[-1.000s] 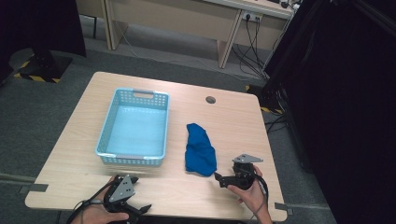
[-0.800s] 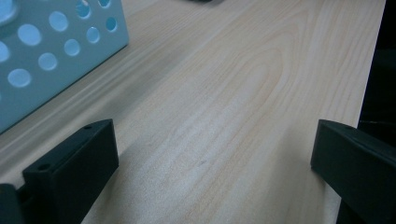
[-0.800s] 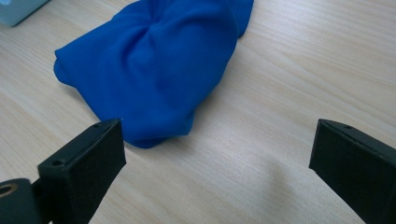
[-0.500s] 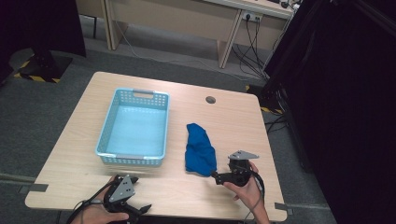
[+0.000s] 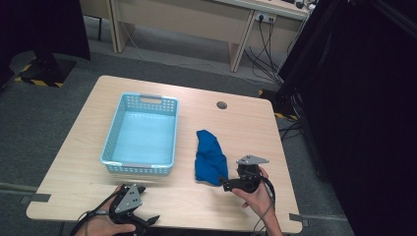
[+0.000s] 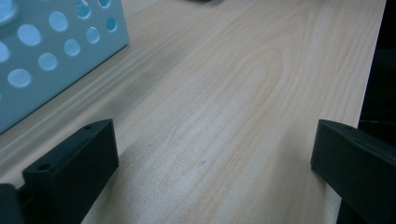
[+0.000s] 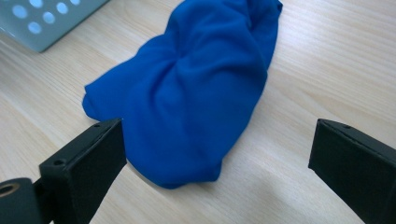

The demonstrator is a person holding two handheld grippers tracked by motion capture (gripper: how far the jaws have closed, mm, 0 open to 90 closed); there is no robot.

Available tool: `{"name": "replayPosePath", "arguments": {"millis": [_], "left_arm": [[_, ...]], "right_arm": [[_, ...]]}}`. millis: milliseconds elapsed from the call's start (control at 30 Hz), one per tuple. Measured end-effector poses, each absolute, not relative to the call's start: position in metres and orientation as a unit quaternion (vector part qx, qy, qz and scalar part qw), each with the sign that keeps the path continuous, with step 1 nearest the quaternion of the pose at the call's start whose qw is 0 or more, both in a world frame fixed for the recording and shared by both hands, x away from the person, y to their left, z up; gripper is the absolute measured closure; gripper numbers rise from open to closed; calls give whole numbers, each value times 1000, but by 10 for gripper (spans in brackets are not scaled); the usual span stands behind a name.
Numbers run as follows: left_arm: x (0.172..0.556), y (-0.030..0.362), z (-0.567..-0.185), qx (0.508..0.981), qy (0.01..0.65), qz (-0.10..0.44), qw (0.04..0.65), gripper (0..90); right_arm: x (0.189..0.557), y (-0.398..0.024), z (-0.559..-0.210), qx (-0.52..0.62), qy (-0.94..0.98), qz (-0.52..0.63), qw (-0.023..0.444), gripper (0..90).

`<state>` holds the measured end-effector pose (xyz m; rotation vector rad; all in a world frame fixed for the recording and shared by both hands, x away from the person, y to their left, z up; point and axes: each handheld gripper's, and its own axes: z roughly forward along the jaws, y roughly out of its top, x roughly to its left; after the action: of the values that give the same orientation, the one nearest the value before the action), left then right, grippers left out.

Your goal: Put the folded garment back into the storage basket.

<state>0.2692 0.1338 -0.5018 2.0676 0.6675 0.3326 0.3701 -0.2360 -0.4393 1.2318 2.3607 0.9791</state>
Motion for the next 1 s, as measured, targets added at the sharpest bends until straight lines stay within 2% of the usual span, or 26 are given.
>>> {"name": "replayPosePath", "arguments": {"millis": [1000], "left_arm": [[269,134,-502,838,271,134,455,0]], "right_arm": [[392,-222,-436,427,823,345,148,61]]}}
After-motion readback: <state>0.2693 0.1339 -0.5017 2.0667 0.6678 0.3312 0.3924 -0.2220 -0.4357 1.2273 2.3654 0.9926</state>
